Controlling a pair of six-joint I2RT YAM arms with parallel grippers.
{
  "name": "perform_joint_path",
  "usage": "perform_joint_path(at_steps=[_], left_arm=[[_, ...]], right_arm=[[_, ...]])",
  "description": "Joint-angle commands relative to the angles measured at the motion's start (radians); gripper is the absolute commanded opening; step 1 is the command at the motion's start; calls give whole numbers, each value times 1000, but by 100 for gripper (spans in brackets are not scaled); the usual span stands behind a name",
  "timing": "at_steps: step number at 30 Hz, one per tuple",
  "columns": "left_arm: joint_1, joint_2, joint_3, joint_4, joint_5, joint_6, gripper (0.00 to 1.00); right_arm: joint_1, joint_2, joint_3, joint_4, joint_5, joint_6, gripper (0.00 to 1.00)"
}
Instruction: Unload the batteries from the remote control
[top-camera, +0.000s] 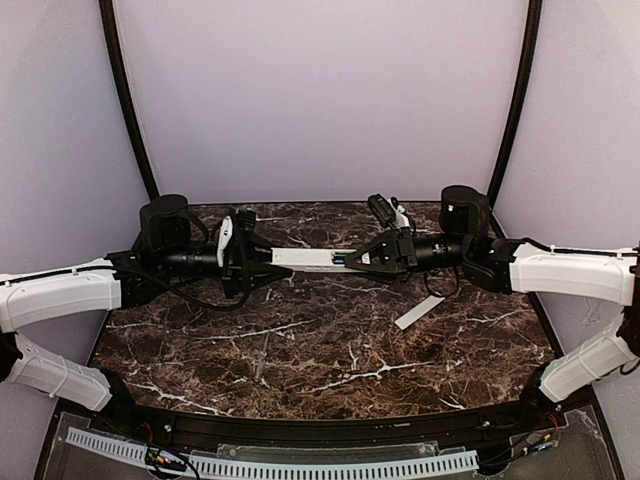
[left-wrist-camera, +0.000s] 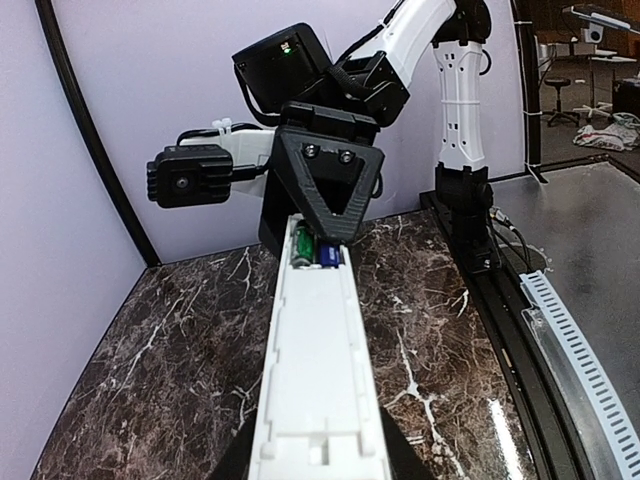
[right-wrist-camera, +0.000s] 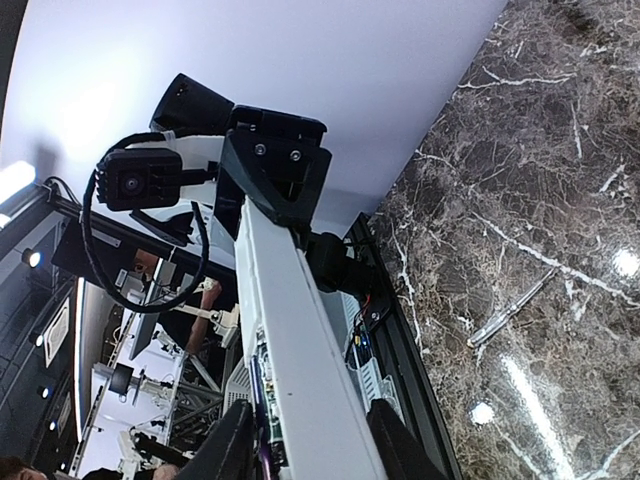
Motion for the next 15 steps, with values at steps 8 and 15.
perform_joint_path(at_steps=[8, 15], left_arm=[[-9, -29, -20, 26, 25, -8, 1], [-9, -36, -26, 43, 20, -43, 57]], right_arm=[[10, 11, 12, 29, -16, -16, 6], [10, 1, 4, -5, -14, -47, 0]])
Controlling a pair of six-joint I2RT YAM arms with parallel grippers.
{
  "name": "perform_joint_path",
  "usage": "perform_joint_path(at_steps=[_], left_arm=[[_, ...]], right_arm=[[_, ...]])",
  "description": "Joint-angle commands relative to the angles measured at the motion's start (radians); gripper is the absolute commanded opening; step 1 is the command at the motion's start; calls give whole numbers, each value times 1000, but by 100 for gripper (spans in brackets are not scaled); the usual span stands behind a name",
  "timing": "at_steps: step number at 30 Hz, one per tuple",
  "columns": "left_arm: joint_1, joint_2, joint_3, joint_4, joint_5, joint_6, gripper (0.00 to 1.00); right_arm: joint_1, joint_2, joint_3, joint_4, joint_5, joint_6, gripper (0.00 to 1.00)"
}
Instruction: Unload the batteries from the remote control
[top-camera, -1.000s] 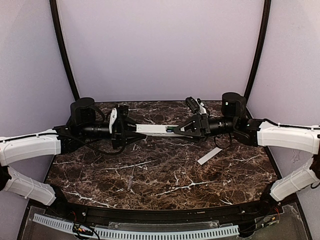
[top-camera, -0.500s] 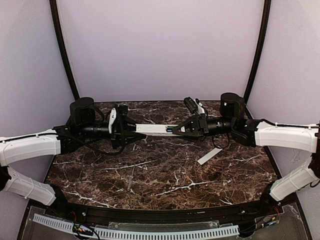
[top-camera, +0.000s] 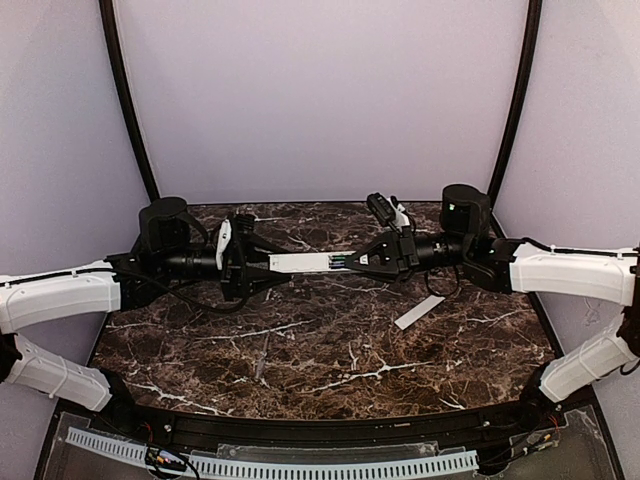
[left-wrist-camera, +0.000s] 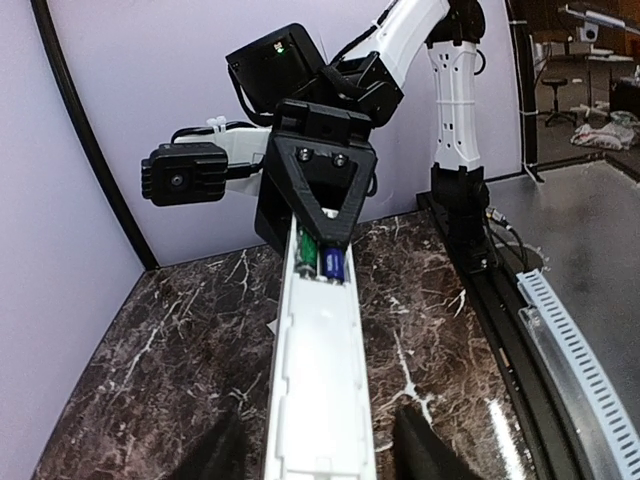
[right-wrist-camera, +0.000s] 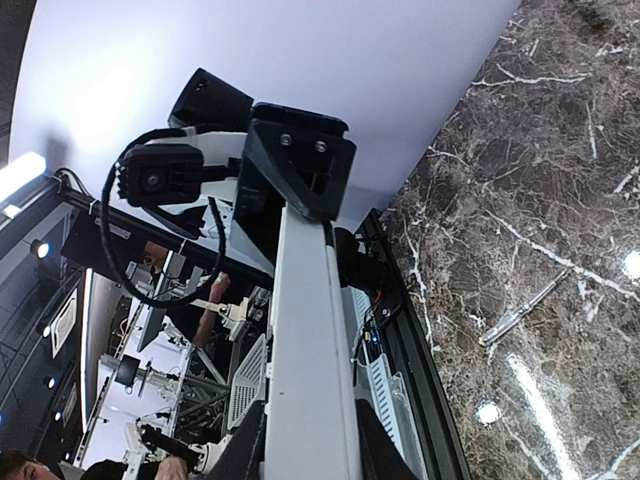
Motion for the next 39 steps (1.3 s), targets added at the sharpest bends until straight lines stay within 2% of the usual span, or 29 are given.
perform_joint_path(at_steps=[1, 2, 4, 6, 11, 15, 18, 23, 28, 36, 39], left_arm=[[-11, -29, -9, 41, 7, -68, 64], [-11, -33, -9, 43, 5, -76, 74], [-11, -39, -8, 41, -3, -90, 85], [-10, -44, -3, 38, -7, -114, 90], [-9, -58, 40, -25, -34, -194, 95], [-7, -41, 84, -85, -21, -320, 95], [20, -12, 91, -9, 71, -479, 93], [71, 92, 136, 116, 216, -744, 84], [74, 180, 206, 64, 267, -805, 73], [73, 212, 198, 99, 297, -881, 65], [72, 217, 190, 130, 300, -905, 64]], right_arm=[[11, -2, -2, -34, 19, -66, 0], [11, -7, -5, -37, 20, -69, 0], [10, -19, -5, -49, 24, -84, 0], [9, -36, -6, -63, 34, -106, 0], [-5, -79, -24, -79, 43, -163, 0], [-30, -106, -37, -81, 27, -197, 0], [-50, -135, -40, -91, 13, -227, 0], [-58, -184, -52, -102, 1, -286, 0], [-58, -201, -65, -87, 16, -293, 0], [-57, -162, -70, -11, 2, -269, 0], [-56, -150, -65, 1, 10, -268, 0]])
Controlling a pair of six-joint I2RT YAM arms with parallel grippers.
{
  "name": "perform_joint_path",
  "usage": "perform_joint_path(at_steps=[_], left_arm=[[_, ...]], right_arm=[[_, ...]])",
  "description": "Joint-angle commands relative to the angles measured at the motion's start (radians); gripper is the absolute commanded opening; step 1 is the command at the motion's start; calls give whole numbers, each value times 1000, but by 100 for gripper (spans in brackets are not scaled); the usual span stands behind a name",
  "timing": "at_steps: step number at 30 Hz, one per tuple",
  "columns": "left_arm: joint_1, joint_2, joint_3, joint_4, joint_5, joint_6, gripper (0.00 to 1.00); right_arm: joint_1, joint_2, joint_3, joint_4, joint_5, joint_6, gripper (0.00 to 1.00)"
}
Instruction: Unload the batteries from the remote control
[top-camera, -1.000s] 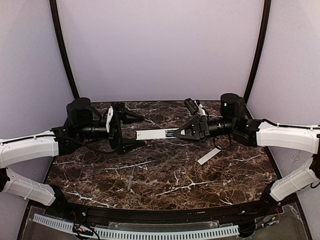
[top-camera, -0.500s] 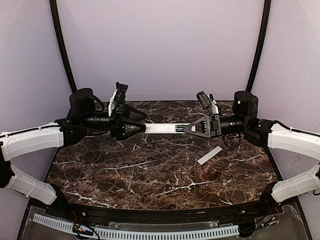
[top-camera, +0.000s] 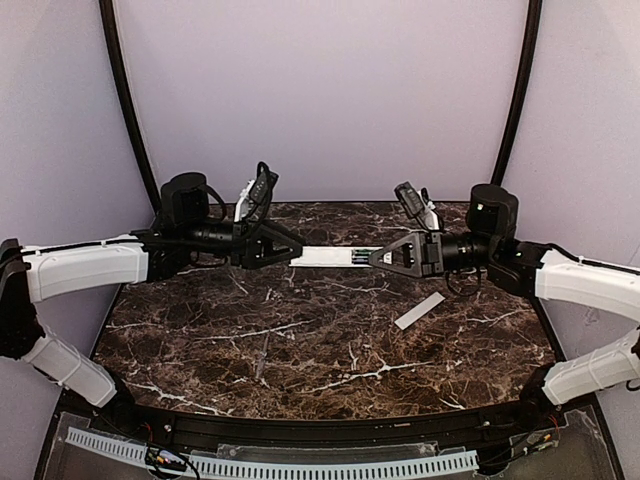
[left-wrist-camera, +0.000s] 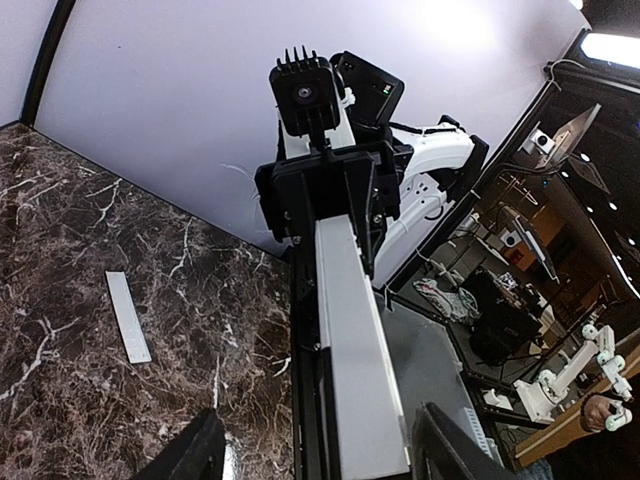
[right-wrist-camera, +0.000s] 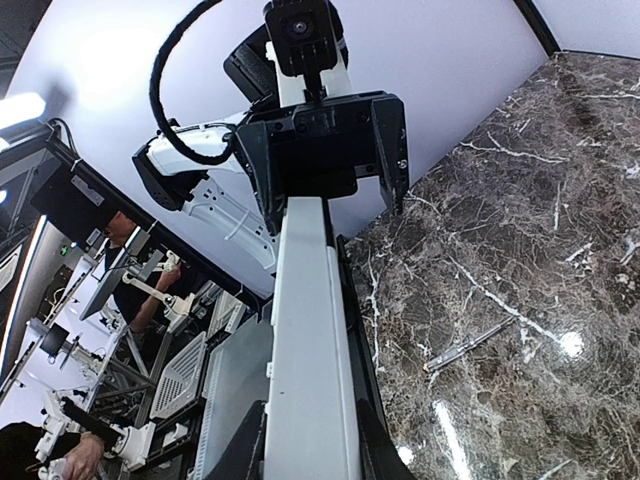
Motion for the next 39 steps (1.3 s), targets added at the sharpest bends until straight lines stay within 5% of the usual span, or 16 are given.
perform_joint_path(at_steps=[1, 29, 39], left_arm=[[-2, 3, -1, 66, 35, -76, 64], [-49, 31, -21, 71, 2, -48, 50], [-50, 35, -18, 61, 1, -45, 37]], right_arm=[[2, 21, 5, 88, -7, -2, 0], [27, 108, 40, 192, 15, 28, 0], [34, 120, 47, 199, 13, 32, 0]])
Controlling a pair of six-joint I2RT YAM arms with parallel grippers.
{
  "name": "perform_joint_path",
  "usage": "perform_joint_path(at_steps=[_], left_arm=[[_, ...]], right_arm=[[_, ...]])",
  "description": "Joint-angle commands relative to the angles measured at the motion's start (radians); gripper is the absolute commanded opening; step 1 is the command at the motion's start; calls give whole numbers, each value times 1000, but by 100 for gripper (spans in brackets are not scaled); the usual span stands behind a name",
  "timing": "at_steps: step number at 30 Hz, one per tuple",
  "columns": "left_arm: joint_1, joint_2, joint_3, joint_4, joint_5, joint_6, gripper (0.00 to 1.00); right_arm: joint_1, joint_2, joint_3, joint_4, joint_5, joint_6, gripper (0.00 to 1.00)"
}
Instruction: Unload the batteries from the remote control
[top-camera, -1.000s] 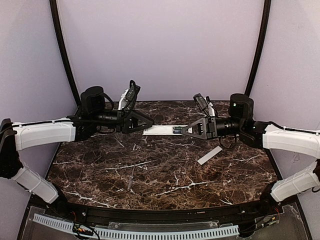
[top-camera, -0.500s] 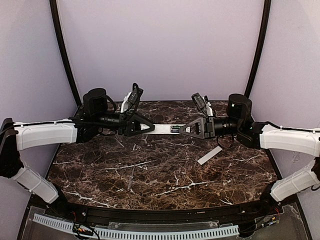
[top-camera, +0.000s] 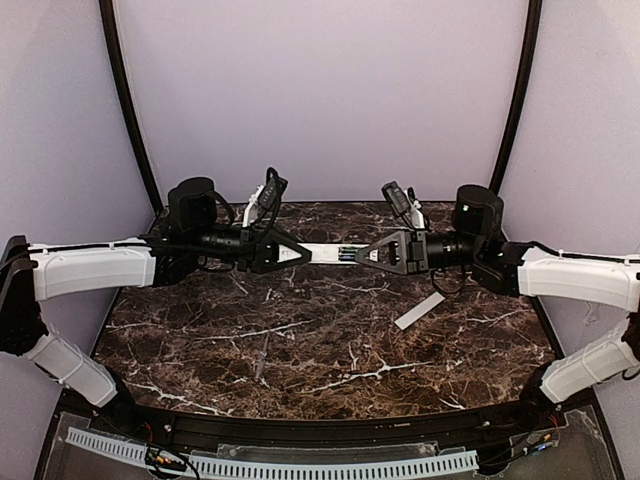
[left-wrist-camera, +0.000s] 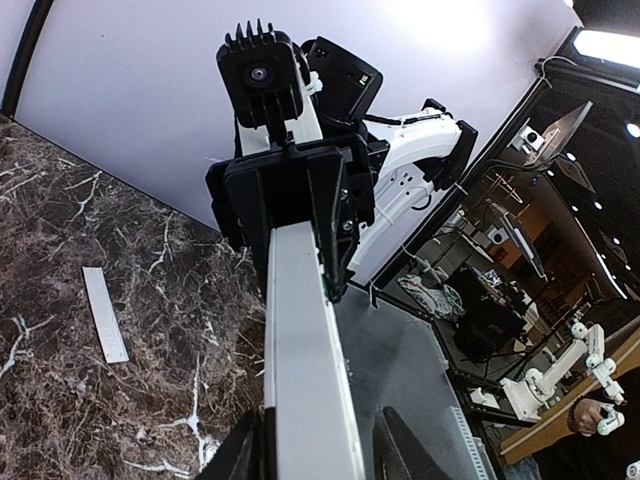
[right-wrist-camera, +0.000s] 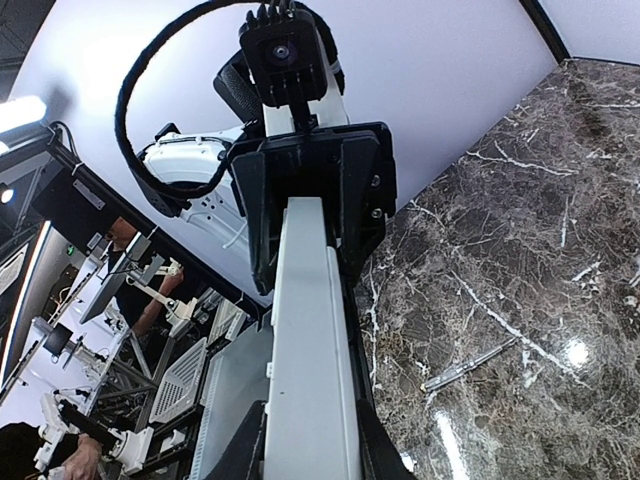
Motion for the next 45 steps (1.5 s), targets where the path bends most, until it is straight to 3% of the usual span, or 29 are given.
perform_joint_path(at_steps=[1, 5, 11, 17, 24, 33, 38, 45], left_arm=[[-6, 4, -10, -5, -2, 10, 36], [-6, 2, -9, -5, -9, 8, 28], [-6, -9, -9, -16, -27, 22, 5], [-7, -21, -8, -34, -41, 39, 0], [-6, -36, 5, -101, -84, 95, 0], [-6, -70, 36, -247, -191, 216, 0], [9, -111, 55, -368, -348, 336, 0], [68, -144, 75, -461, -616, 373, 0]], right_arm=[[14, 7, 30, 56, 6, 2, 0], [16, 11, 31, 57, 5, 2, 0], [18, 12, 38, 26, 3, -13, 0], [18, 0, 79, -83, 20, -59, 59], [17, -53, 115, -222, 75, -132, 82], [6, -135, 146, -396, 217, -233, 89], [6, -160, 156, -476, 319, -262, 89], [11, -137, 181, -618, 513, -273, 88]])
